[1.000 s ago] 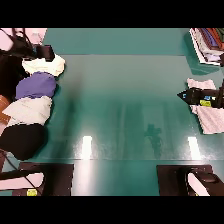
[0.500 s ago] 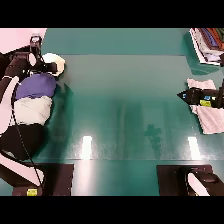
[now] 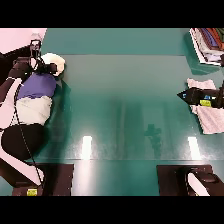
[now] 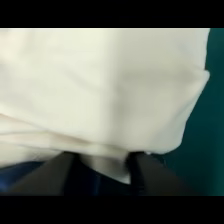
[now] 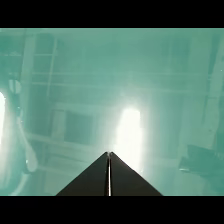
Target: Fold the shirts.
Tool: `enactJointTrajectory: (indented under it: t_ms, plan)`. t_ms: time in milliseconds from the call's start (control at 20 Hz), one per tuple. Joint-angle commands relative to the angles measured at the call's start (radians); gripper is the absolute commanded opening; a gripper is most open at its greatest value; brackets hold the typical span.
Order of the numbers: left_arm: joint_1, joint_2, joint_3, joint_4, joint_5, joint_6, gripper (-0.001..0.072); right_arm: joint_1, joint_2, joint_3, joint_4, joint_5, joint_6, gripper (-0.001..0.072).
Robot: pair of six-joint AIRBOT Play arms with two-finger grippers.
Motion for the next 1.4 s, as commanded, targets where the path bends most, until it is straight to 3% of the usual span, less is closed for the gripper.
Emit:
enactJointTrajectory:
  t_ms: [0,50,300,600,750,950,1150,1200,1250,1300,1350]
  plan:
    - [0.001,-0.003,0.002,-0.014,0.055,0.003,0.0142,0.001,0.0,0.001,0.001,0.002,0.005,0.0017]
    - [0.001,-0.003,0.008,-0.013,0.045,0.004,0.0028,0.001,0.001,0.001,0.0,0.002,0.005,0.0017]
    - [0.001,0.086,0.179,-0.014,-0.122,0.003,0.0025,0.001,0.0,0.04,-0.001,-0.016,0.005,0.0017]
    - [-0.081,0.448,0.424,-0.029,-0.404,0.082,0.0024,0.001,-0.003,0.304,-0.012,-0.127,-0.027,0.0017]
    - [-0.199,0.603,0.424,-0.04,-0.531,0.09,0.0024,0.001,-0.003,0.407,-0.012,-0.142,-0.043,0.0017]
    - [-0.439,0.624,0.384,-0.056,-0.7,0.072,0.0025,0.001,-0.003,0.473,-0.011,-0.14,-0.043,0.0017]
    - [-0.656,0.571,0.154,-0.245,-0.674,0.064,0.0027,0.001,-0.002,0.483,-0.007,-0.115,-0.043,0.0017]
    - [-0.696,0.553,0.09,-0.305,-0.638,0.068,0.0055,0.001,-0.002,0.483,-0.007,-0.092,-0.043,0.0017]
    - [-0.732,0.534,0.027,-0.36,-0.577,0.073,0.0374,0.001,-0.003,0.483,-0.006,-0.073,-0.043,0.0017]
    - [-0.756,0.517,-0.014,-0.372,-0.515,0.074,0.0622,0.001,-0.003,0.483,-0.007,-0.058,-0.043,0.0017]
    - [-0.759,0.504,-0.031,-0.36,-0.483,0.076,0.0625,0.001,-0.003,0.483,-0.007,-0.051,-0.043,0.0017]
